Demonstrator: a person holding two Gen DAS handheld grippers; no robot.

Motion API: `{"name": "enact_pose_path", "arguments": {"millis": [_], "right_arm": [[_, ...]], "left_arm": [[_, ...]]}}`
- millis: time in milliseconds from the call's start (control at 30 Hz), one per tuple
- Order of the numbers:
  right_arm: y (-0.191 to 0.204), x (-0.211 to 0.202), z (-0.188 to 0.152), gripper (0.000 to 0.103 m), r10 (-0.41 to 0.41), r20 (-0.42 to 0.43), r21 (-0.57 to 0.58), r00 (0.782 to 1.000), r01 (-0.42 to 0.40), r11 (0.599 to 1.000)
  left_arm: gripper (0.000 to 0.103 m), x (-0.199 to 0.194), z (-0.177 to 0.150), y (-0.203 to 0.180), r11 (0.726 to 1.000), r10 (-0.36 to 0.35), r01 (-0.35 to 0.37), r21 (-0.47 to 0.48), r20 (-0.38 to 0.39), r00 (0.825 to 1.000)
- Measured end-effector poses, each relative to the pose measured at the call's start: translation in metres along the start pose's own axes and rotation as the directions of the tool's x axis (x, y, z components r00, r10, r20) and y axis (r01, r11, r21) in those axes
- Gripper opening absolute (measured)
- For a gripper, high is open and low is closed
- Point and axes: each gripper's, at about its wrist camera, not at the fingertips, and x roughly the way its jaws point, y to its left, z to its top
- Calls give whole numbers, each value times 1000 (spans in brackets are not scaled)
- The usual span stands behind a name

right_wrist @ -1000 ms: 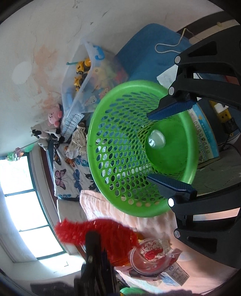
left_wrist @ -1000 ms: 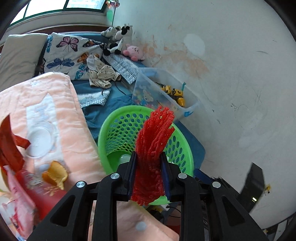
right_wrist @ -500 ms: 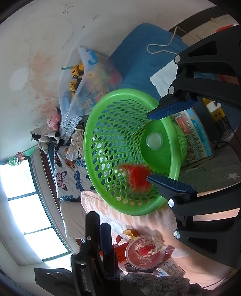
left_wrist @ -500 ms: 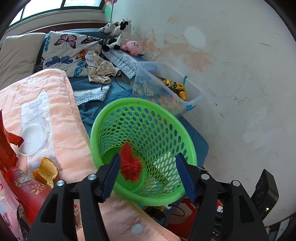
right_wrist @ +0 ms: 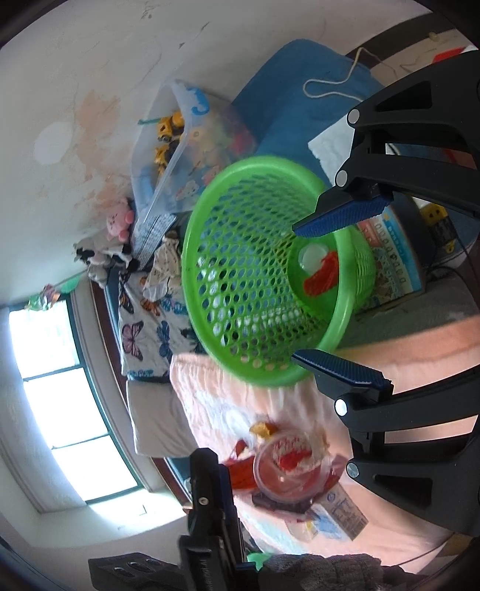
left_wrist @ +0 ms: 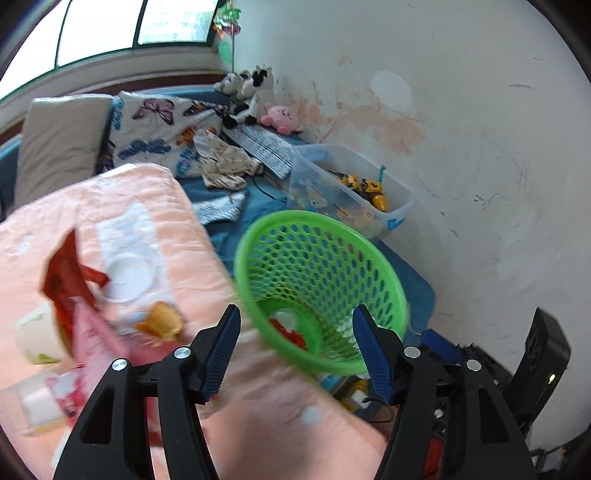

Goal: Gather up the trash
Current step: 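Return the right tool to the table and grasp the pink snack wrapper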

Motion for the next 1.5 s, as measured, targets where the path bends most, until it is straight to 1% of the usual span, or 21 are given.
{"name": "enact_pose_path", "arguments": {"millis": [100,300,500,533,567,600,733,900,1000,1067,1167,1367,1433,1500], "right_arm": [[16,-3,5,64,34,3,-25,999,-34,999],[48,-2,14,64,100,2,-85,995,-99,991],[81,4,24,64,165,-11,-142,986,-165,976],[89,5,27,64,179,-15,-155,984,-179,972],[97,7,29,63,191,-17,-169,982,-191,967],[103,8,30,63,204,-22,-181,979,-205,962],[126,16,40,61,265,-46,-204,963,-269,941],[157,31,52,59,328,-86,-227,941,-339,913],[173,41,54,58,344,-112,-244,932,-361,900],[183,51,56,55,348,-136,-255,928,-372,892],[194,62,57,53,347,-158,-271,924,-379,885],[209,83,57,51,337,-198,-280,920,-383,881],[210,91,56,48,328,-211,-277,921,-378,883],[212,96,56,43,326,-225,-274,918,-381,883]], "left_arm": [[61,-19,-7,13,1000,22,-22,-17,20,1000],[61,-56,-24,48,994,92,-88,-69,59,994],[61,-86,-45,85,979,157,-147,-138,68,985],[62,-91,-49,91,976,173,-161,-146,69,983],[67,-95,-54,97,972,186,-173,-156,70,980],[67,-99,-58,102,968,197,-183,-170,72,978],[67,-109,-76,123,956,217,-199,-215,64,974],[67,-116,-95,139,945,237,-219,-242,47,970],[67,-119,-103,148,940,243,-225,-256,40,969],[67,-121,-110,153,937,247,-230,-262,33,968],[67,-123,-118,159,935,249,-233,-267,26,968],[67,-122,-128,162,941,239,-228,-251,14,971],[69,-121,-130,162,944,235,-226,-241,7,972],[69,-120,-132,161,948,229,-223,-227,2,973]]}}
